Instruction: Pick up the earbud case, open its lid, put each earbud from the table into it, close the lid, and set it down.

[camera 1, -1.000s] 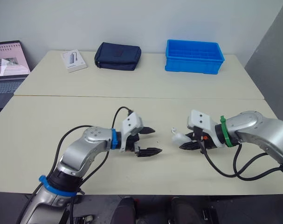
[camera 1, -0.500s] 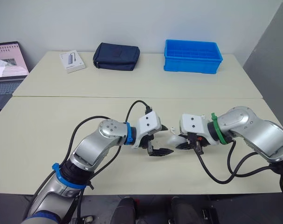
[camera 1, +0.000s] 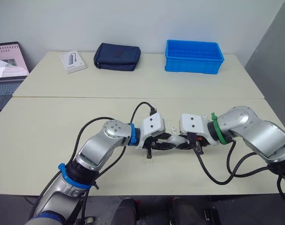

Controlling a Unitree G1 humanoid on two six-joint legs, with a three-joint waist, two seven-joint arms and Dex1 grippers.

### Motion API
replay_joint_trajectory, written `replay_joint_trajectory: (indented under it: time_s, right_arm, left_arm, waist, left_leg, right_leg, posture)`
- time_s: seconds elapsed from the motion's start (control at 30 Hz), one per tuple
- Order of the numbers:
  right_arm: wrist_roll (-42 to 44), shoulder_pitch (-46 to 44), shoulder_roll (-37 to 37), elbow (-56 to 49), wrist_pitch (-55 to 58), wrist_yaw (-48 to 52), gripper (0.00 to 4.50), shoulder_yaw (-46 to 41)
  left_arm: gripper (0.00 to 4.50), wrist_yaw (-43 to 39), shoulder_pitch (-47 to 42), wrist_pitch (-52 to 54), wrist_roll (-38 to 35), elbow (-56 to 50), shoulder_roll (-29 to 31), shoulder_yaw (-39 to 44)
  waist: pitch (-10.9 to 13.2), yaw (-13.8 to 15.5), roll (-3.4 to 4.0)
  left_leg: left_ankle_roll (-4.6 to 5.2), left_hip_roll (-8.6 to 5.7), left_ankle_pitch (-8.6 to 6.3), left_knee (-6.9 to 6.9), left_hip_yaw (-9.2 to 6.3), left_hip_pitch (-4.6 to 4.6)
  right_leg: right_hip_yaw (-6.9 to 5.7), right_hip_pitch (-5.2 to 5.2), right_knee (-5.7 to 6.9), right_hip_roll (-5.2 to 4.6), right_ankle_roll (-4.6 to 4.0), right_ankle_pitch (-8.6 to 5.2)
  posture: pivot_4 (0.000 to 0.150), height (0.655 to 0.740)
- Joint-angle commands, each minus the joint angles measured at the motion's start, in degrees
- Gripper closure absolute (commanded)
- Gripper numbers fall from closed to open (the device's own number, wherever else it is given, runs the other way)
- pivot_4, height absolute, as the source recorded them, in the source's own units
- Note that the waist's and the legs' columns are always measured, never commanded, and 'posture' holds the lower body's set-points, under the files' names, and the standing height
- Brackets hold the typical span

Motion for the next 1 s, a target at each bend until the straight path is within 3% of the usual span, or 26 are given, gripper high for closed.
replay_joint_trajectory:
  time_s: [0.03, 0.2, 0.43, 0.6, 0.7, 1.0]
  right_arm:
    - [0.0, -0.8, 0.8, -1.9, -0.3, 0.5, 3.69, -2.3]
    - [0.1, -0.4, 0.9, -2.2, -1.3, 2.3, 3.69, -2.7]
    - [-2.0, 2.0, -2.1, -1.0, -5.9, 3.9, 1.27, -5.2]
    - [-2.9, 5.2, -5.6, 1.3, -18.6, 7.3, 1.26, -11.3]
    - [0.8, 7.4, -2.3, 2.1, -24.5, 6.6, 1.26, -17.4]
    - [0.7, 9.1, 3.4, -4.3, -19.1, 0.6, 1.26, -16.5]
  left_arm:
    - [3.72, 0.6, -0.4, -0.3, 0.3, -0.6, -0.7, 0.0]
    - [3.72, 0.8, -0.2, -0.2, 0.5, -0.5, -0.8, 0.2]
    - [3.72, 1.6, 2.6, -0.4, -0.1, -0.6, 0.3, 2.4]
    - [3.72, 0.7, 9.1, -4.0, -5.3, -1.0, -0.8, 9.0]
    - [3.72, 0.1, 15.3, -7.5, -8.6, -0.6, -1.9, 13.5]
    - [3.72, 1.7, 19.7, -13.7, -9.3, -0.4, -4.9, 15.9]
  waist:
    - [0.0, 0.0, 0.00]
    - [0.0, 0.0, 0.00]
    - [0.0, 0.0, 0.00]
    - [0.0, 0.0, -0.01]
    - [0.0, -0.2, -0.02]
    - [0.0, 0.0, -0.02]
  left_leg:
    - [0.00, 0.00, 0.00, 0.00, 0.01, 0.00]
    - [0.00, 0.00, 0.00, 0.02, 0.02, 0.01]
    - [0.00, -0.02, 0.00, 0.04, 0.19, 0.03]
    - [0.00, -0.10, 0.00, 0.15, 0.42, 0.08]
    - [0.00, -0.04, 0.00, 0.18, 0.56, 0.23]
    - [0.01, -0.02, 0.00, 0.32, 0.84, 0.42]
  right_leg:
    - [0.01, -0.01, 0.01, 0.00, 0.00, 0.00]
    - [0.04, -0.02, 0.06, 0.00, 0.00, 0.00]
    - [0.26, -0.09, 0.11, 0.00, 0.01, 0.01]
    - [0.53, -0.28, 0.50, -0.07, 0.05, -0.02]
    - [0.67, -0.28, 0.66, -0.04, 0.05, -0.02]
    - [0.93, -0.21, 0.84, -0.03, 0.04, -0.02]
  posture:
    - [0.150, 0.7218]
    - [0.150, 0.7218]
    - [0.150, 0.7218]
    - [0.150, 0.7218]
    - [0.150, 0.7218]
    - [0.150, 0.7218]
